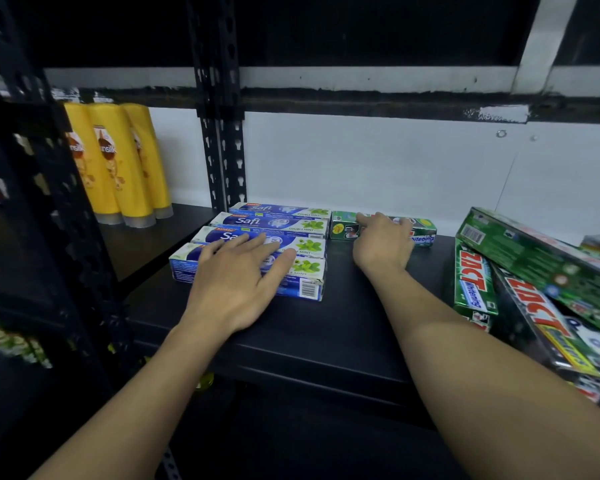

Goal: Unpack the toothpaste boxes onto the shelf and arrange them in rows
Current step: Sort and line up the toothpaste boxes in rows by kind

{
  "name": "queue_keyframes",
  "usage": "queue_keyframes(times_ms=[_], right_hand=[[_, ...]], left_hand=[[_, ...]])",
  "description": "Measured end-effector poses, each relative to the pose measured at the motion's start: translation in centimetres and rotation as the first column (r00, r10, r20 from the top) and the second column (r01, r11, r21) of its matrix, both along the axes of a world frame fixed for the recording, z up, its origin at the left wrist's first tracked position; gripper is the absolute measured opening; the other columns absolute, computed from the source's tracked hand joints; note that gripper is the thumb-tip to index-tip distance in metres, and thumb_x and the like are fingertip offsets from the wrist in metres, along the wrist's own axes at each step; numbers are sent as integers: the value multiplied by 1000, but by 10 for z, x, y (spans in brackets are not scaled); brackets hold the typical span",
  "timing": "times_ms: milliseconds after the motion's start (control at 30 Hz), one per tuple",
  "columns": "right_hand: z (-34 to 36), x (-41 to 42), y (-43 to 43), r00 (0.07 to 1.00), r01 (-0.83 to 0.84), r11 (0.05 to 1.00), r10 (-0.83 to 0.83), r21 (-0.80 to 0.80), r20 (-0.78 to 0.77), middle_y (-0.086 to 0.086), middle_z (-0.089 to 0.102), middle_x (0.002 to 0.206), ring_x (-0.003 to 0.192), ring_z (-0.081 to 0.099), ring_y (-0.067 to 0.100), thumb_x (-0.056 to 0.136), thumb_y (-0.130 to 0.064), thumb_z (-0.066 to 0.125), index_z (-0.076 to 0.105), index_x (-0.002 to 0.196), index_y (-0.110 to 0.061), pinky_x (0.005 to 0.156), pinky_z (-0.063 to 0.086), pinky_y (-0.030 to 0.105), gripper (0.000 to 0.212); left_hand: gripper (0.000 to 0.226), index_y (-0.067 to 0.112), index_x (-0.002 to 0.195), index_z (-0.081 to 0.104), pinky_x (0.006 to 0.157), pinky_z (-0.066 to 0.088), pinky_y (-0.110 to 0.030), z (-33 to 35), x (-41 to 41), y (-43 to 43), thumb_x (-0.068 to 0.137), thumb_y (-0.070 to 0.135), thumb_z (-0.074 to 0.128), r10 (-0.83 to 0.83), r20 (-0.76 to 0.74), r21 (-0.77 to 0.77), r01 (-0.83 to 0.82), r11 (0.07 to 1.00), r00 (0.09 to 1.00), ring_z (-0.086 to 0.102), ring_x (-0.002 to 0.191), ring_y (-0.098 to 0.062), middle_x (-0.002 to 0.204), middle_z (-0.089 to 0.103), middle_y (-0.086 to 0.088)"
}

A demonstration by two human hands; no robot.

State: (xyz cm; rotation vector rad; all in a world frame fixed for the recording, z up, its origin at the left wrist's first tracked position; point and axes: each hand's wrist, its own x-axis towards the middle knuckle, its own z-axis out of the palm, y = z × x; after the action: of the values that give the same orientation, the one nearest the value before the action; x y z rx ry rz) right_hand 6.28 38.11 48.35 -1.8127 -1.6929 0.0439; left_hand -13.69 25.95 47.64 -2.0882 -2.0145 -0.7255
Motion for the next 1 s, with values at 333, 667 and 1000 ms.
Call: queue_keyframes(times_ms=[333, 667, 1000], right_hand=[[0, -5, -1, 997, 49, 999, -47, -23, 66, -4, 57, 122, 136, 27, 33, 93, -18, 49, 61, 122, -37, 101, 28, 46, 37], [-2, -5, 1, 992, 48, 997, -41, -53, 123, -2, 53, 124, 136, 26, 34, 94, -27, 47, 57, 122, -33, 104, 23, 53, 31], [27, -7, -31, 980, -62, 992, 81, 111, -181, -1, 57, 134, 133, 40, 32, 94, -24, 50, 51, 138, -28, 112, 28, 47, 44]], left_hand=[[84, 37, 140, 52, 119, 14, -40, 2, 0, 0, 85, 78, 3, 5, -9, 0, -5, 1000, 1000, 29, 145, -9, 152, 43, 12], [70, 37, 142, 50, 119, 13, -39, 1, 1, 0, 94, 71, 13, 10, -35, -7, -10, 1000, 999, 27, 146, -10, 154, 41, 11], [67, 35, 145, 47, 118, 12, -40, 3, 2, -2, 96, 66, 13, 1, -55, -9, -2, 1000, 998, 25, 147, -12, 156, 38, 10]])
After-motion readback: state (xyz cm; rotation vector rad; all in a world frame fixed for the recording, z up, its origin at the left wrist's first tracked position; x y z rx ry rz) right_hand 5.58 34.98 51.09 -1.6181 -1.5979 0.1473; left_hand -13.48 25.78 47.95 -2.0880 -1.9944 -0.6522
